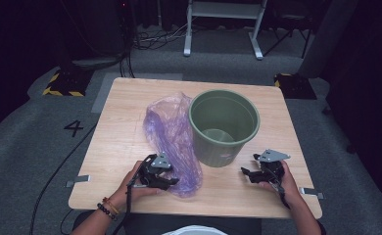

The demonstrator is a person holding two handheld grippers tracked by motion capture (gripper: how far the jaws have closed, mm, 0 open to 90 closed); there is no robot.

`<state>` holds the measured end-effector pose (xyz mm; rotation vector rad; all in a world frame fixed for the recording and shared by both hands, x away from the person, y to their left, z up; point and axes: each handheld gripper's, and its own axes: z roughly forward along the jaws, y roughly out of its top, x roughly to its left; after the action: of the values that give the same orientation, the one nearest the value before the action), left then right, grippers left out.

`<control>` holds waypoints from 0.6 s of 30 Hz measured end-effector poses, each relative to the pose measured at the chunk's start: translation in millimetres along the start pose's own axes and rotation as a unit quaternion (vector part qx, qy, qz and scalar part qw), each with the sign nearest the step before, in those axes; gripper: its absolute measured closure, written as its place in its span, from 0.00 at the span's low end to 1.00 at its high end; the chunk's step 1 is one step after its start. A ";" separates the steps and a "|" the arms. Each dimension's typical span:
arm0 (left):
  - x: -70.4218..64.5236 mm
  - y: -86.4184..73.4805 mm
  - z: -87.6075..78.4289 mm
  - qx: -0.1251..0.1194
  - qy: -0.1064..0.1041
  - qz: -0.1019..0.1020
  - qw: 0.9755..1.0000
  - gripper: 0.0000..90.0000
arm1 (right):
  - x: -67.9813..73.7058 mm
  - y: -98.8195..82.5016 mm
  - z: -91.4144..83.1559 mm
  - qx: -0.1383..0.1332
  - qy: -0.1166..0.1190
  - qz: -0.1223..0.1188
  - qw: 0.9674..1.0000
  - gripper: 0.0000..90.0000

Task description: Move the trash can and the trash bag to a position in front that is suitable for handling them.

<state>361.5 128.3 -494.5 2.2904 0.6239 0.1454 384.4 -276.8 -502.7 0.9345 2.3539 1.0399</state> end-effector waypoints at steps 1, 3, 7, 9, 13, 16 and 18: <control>-2.1 1.5 2.0 -0.001 -0.001 0.003 1.000 0.50 | 0.0 0.0 0.0 0.000 -0.001 0.000 1.000 0.25; -8.0 6.0 8.9 -0.007 0.001 0.007 1.000 0.48 | 0.2 0.0 -0.2 0.000 -0.002 0.000 1.000 0.25; -17.7 14.2 20.1 -0.013 -0.004 0.016 1.000 0.46 | 0.1 0.2 0.1 0.002 0.003 0.004 1.000 0.25; -23.9 20.2 26.6 -0.011 -0.005 0.027 1.000 0.46 | 1.0 0.6 0.2 0.001 0.010 0.004 1.000 0.24; -34.5 27.6 37.0 -0.014 -0.003 0.036 0.999 0.42 | 4.8 3.5 -2.7 -0.008 0.023 0.005 1.000 0.25; -40.3 30.3 42.2 -0.019 -0.002 0.040 0.999 0.42 | 11.1 8.2 -7.5 -0.022 0.034 0.002 0.999 0.25; -42.0 31.8 44.5 -0.021 -0.003 0.043 0.999 0.42 | 17.7 12.5 -10.5 -0.028 0.037 -0.005 0.999 0.26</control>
<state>349.7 60.6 -500.9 2.2774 0.5146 0.1899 371.1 -263.1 -487.9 0.8772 2.3723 1.1498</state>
